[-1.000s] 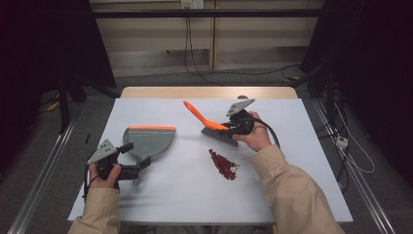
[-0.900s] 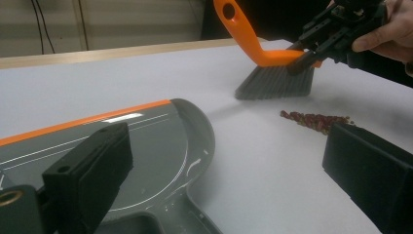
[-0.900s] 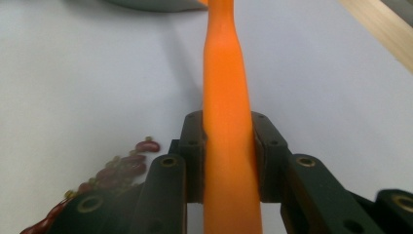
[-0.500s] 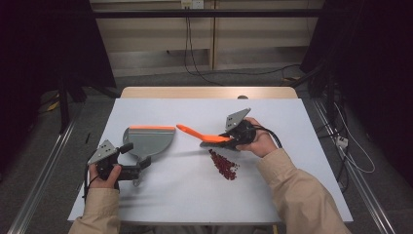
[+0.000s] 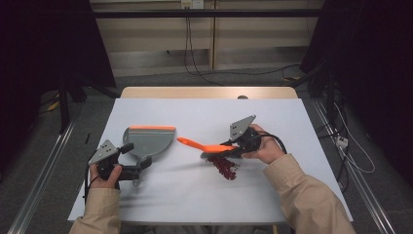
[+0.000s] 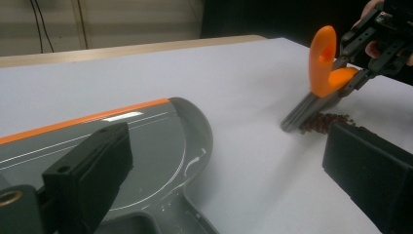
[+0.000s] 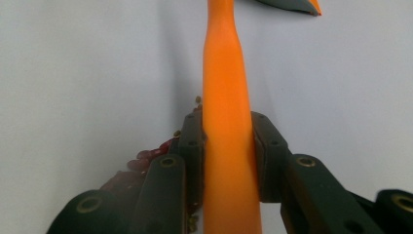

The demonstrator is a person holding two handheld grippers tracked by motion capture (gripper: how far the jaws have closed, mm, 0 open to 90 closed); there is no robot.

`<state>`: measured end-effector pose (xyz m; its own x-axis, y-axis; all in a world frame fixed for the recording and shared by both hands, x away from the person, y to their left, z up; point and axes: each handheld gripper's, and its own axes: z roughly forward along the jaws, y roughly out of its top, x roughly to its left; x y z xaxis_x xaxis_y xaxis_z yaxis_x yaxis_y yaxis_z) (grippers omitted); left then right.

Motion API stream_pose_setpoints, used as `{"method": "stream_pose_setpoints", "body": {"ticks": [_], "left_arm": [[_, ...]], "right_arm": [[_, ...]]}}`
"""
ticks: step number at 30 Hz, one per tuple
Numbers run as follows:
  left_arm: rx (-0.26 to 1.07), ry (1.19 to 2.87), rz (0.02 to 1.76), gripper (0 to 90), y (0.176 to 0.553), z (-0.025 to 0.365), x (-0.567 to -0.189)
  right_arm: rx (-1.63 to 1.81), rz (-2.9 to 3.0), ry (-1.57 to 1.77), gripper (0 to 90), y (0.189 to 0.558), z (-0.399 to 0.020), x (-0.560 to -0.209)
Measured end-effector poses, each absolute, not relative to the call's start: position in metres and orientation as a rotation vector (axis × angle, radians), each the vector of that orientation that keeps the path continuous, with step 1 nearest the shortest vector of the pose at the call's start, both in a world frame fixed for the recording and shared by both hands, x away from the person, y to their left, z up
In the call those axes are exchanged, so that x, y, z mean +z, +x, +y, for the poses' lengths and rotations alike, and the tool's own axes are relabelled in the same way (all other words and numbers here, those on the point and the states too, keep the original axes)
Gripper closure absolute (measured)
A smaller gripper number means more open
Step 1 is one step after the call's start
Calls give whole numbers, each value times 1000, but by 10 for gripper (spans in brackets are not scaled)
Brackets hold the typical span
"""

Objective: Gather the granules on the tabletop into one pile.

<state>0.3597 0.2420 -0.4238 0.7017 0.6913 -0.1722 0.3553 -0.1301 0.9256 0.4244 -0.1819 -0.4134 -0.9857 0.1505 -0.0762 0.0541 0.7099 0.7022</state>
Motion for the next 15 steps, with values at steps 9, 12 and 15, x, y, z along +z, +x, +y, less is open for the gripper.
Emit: {"method": "stream_pose_setpoints", "body": {"ticks": [9, 12, 15], "left_arm": [[354, 1741, 836, 39, 360, 241, -424], [353, 1740, 836, 40, 360, 241, -424], [354, 1739, 835, 39, 360, 241, -424]], "right_arm": [[1172, 2783, 142, 713, 414, -180, -414], [1186, 2792, 134, 713, 411, -179, -413], [1186, 2794, 138, 714, 409, -177, -413]]}}
